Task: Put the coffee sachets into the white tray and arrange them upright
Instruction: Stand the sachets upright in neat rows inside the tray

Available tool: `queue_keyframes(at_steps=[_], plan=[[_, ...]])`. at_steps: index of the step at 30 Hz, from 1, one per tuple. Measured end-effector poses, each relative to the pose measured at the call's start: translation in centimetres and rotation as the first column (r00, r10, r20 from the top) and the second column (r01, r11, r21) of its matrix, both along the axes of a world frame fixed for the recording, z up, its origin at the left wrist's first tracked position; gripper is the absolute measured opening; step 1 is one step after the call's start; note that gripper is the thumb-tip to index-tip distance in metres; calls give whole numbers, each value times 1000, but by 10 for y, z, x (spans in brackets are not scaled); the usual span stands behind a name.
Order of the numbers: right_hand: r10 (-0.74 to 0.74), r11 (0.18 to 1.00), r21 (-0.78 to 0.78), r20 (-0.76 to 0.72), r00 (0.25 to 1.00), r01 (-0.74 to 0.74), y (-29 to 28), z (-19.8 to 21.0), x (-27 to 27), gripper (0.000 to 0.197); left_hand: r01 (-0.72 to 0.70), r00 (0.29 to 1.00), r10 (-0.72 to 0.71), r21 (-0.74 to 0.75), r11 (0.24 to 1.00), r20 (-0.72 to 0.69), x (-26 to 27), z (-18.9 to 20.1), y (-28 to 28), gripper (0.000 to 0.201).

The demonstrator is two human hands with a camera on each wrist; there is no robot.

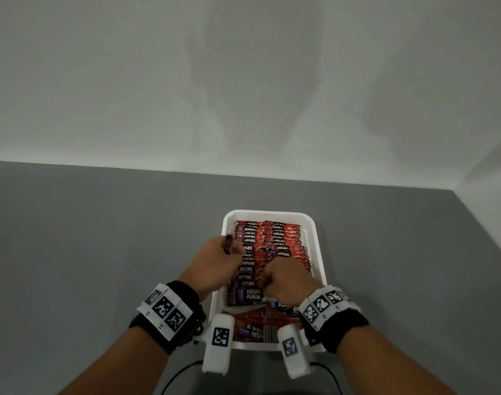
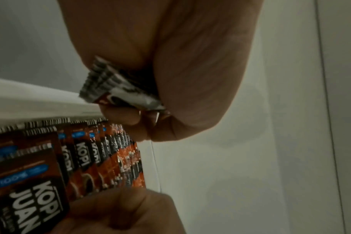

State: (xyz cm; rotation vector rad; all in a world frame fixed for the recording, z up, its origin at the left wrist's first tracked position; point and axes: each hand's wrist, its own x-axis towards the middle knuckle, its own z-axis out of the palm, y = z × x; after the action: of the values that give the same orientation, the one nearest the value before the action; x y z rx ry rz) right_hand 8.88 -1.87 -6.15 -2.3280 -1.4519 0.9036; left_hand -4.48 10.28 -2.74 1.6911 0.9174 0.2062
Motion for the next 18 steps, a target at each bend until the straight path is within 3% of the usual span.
queue_keyframes(at_steps=[5,8,10,13,18], plan=[[41,999,-37,50,998,-39,10,-16,-9,16,284,941,-241,168,944,-236,0,-15,-5,17],[50,999,0,72,996,-50,7,-13,-9,11,512,818,-423,160,844,-389,-2,-22,-8,17],[-22,998,57,57,998,19,-1,-7,-2,13,632,725,-510,154,759,-463,-3,-27,-13,20],[-63,997,42,70,996,60,-24,-1,6,19,736,629,-595,138,662,-500,-2,-31,-22,28],[55,984,-171,75,996,-42,-58,-10,7,27,805,552,-652,129,578,-521,1,-37,-32,31]])
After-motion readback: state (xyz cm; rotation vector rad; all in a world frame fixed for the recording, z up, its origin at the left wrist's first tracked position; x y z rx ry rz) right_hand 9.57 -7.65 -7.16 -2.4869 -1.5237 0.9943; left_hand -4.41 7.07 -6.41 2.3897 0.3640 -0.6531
